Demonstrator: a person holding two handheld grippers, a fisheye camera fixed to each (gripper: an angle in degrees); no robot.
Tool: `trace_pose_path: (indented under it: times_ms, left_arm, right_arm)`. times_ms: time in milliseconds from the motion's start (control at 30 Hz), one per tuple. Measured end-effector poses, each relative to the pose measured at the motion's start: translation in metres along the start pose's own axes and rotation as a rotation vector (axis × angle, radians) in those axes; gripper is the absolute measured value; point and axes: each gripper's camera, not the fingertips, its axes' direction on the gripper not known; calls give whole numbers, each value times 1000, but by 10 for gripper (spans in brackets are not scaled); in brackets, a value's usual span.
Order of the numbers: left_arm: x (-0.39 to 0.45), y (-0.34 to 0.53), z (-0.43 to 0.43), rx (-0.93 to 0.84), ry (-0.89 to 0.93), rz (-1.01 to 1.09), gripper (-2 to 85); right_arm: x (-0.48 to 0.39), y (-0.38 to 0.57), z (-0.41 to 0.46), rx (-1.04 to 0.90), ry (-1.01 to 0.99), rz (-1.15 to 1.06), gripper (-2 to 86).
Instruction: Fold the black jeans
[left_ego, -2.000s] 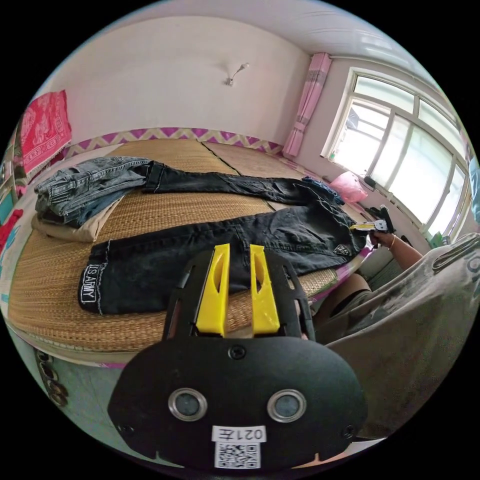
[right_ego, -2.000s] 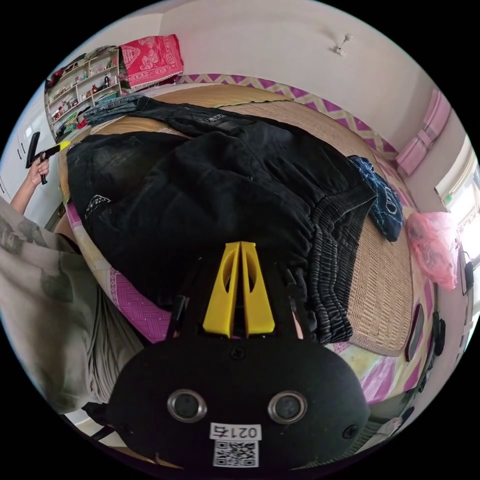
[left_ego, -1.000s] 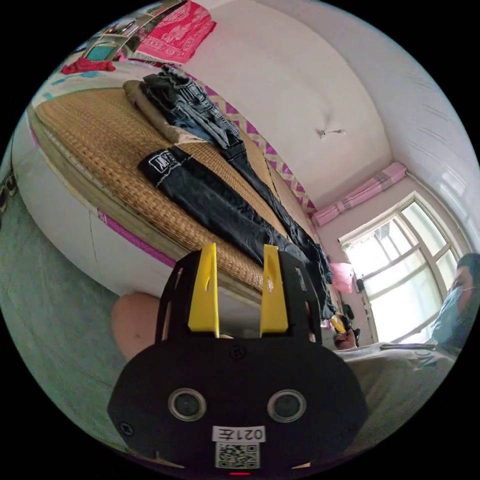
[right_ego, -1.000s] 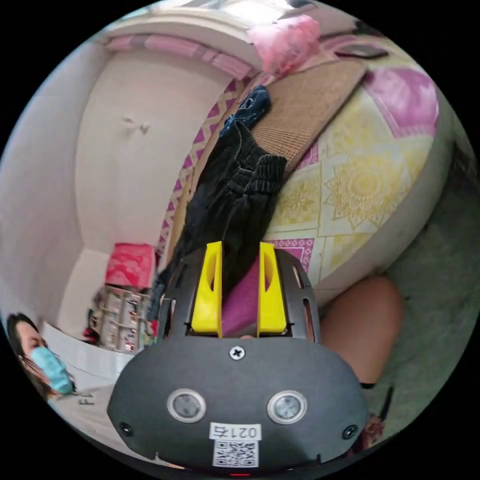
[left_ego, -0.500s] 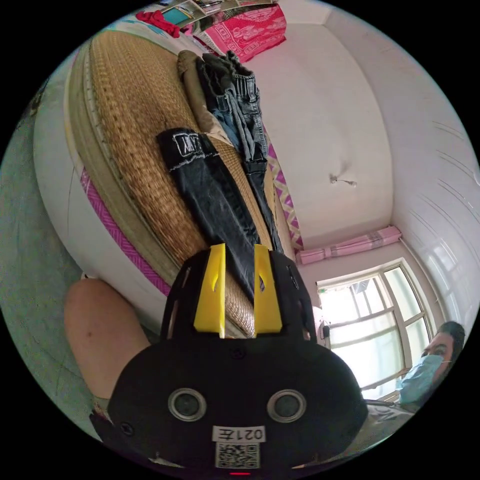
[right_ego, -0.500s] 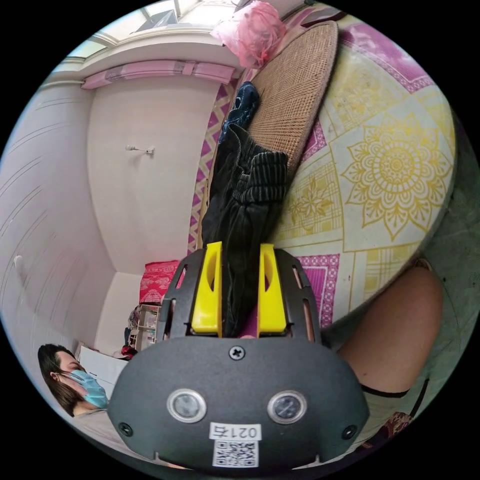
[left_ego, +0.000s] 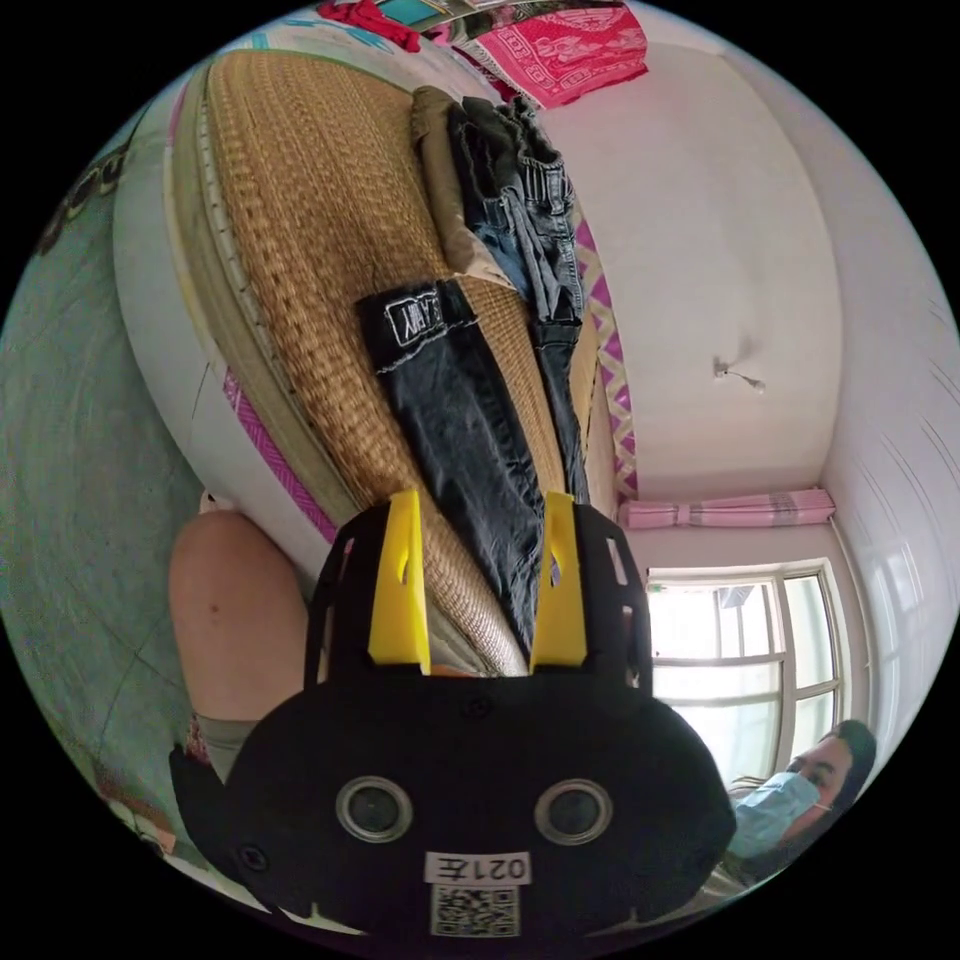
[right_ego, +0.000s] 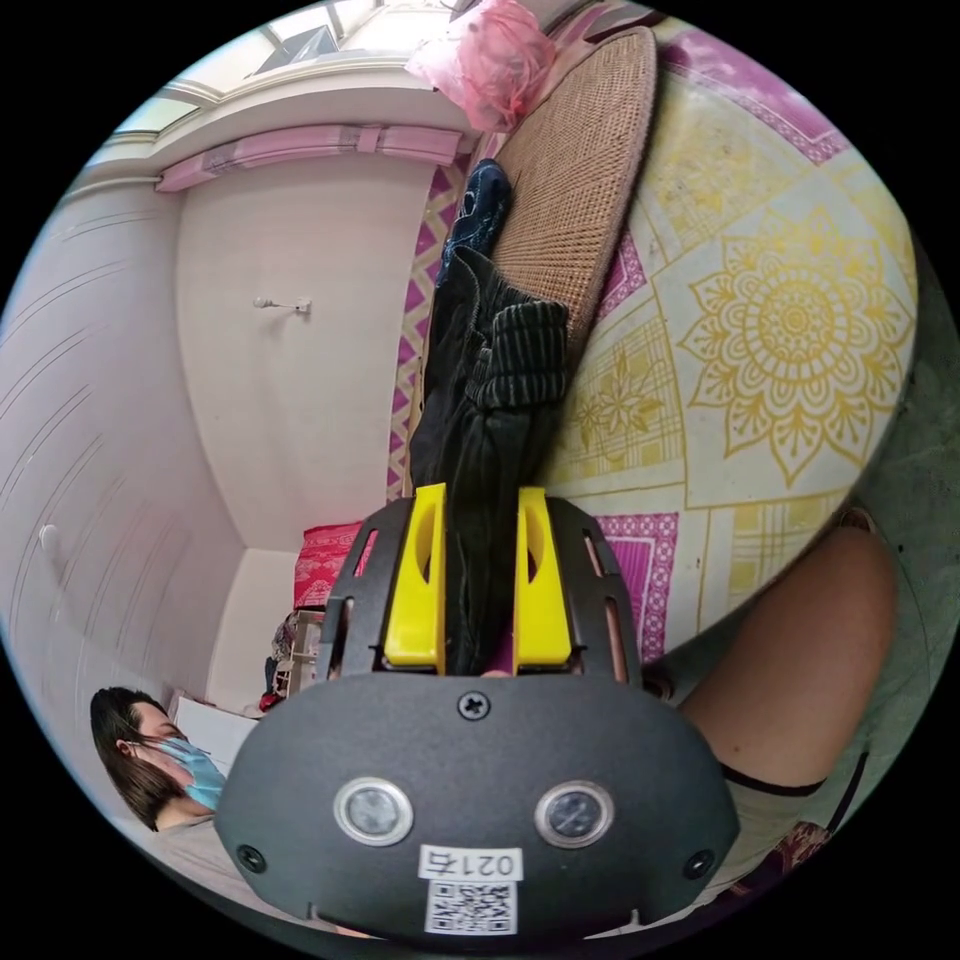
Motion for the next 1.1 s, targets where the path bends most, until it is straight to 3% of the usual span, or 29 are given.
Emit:
trace_pose_path:
  times_ms: [433, 567, 667, 867, 1100]
  left_arm:
    - [-27, -30, 53, 128, -38, -21, 90]
    - [-41, -38, 64, 100, -60, -10, 5]
    - [-47, -40, 69, 61, -34, 22, -6]
    - [5, -59, 77, -40, -50, 155, -9]
    - [123, -136, 140, -94, -166, 280, -9]
  right_arm:
    - [37, 24, 20, -17, 5, 10, 78]
    - [50, 32, 20, -20, -27, 17, 28]
    - [48, 36, 18, -39, -41, -16, 17]
    - [31, 21, 25, -91, -119, -36, 10]
    - [-35, -47, 77, -119, -135, -102, 11]
